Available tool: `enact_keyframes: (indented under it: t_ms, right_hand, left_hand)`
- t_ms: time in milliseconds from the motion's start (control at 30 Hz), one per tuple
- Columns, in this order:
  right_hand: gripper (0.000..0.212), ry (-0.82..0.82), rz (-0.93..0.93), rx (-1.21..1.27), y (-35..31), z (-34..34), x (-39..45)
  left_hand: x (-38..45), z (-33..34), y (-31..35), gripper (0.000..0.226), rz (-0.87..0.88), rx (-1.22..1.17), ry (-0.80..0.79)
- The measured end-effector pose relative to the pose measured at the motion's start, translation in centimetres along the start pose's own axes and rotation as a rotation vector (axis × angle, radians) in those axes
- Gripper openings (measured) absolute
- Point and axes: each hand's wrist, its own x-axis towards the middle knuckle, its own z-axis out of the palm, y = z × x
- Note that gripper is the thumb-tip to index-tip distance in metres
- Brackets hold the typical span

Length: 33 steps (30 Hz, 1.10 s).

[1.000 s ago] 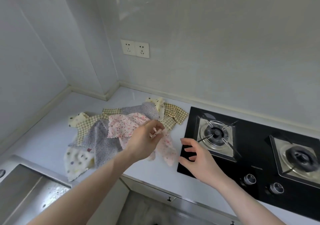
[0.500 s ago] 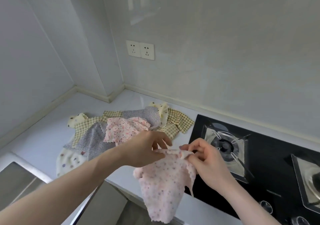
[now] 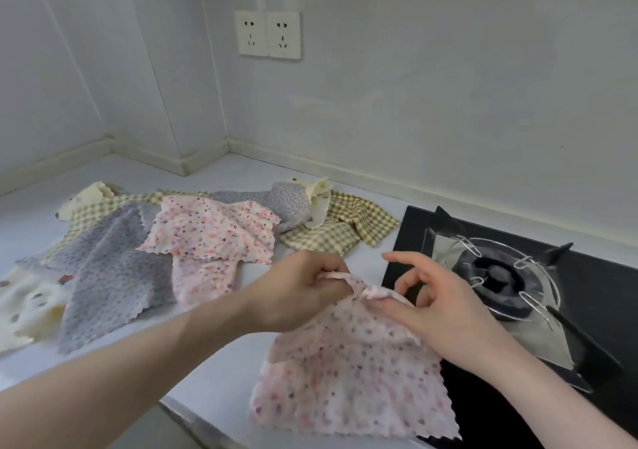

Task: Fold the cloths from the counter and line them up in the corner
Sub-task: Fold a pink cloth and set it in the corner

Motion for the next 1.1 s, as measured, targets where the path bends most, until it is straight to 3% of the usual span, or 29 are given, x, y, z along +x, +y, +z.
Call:
enact_keyframes:
  t_ms: [133, 300, 567, 700, 767, 867, 933, 1033, 1100]
  right_hand:
    - [0.042, 0.108, -0.095, -0.126, 1.1, 1.2, -0.1]
    - [0.008, 0.198, -0.169, -0.116, 0.5, 1.9, -2.5]
    - [0.029, 0.374, -0.109, -0.201, -3.1, -0.6, -10.0]
    - [0.037, 0.409, -0.04, -0.265, -5.7, -2.1, -12.8]
    - [0.028, 0.401, 0.0, -0.248, -6.7, -2.7, -13.6]
    - [0.006, 0.298, 0.041, -0.007, -8.5, -2.6, -15.2]
    - [0.02, 0.221, 0.026, 0.087, -9.4, -2.5, -16.1]
    - [0.025, 0.217, -0.017, 0.049, -10.4, -2.4, -17.1]
    - [0.002, 0.262, -0.036, -0.036, -10.8, -2.6, -17.5]
  left_hand:
    - [0.4, 1.2, 0.2, 0.048, 0.042, -0.042, 0.081]
    - [-1.3, 1.3, 2.8, 0.054, 0.081, 0.029, 0.173]
    - [-7.1, -2.5, 6.1, 0.026, 0.178, 0.359, 0.243]
    - [-9.9, -4.3, 8.1, 0.042, 0.145, 0.335, 0.218]
    - [-11.2, -4.7, 9.8, 0.049, 0.14, 0.299, 0.201]
    - [-13.1, -5.0, 13.1, 0.056, 0.155, 0.224, 0.177]
    - [-14.0, -5.1, 15.0, 0.054, 0.176, 0.213, 0.162]
    - [-15.0, -5.2, 17.2, 0.051, 0.212, 0.209, 0.1]
    - [-15.4, -5.4, 18.3, 0.054, 0.218, 0.207, 0.073]
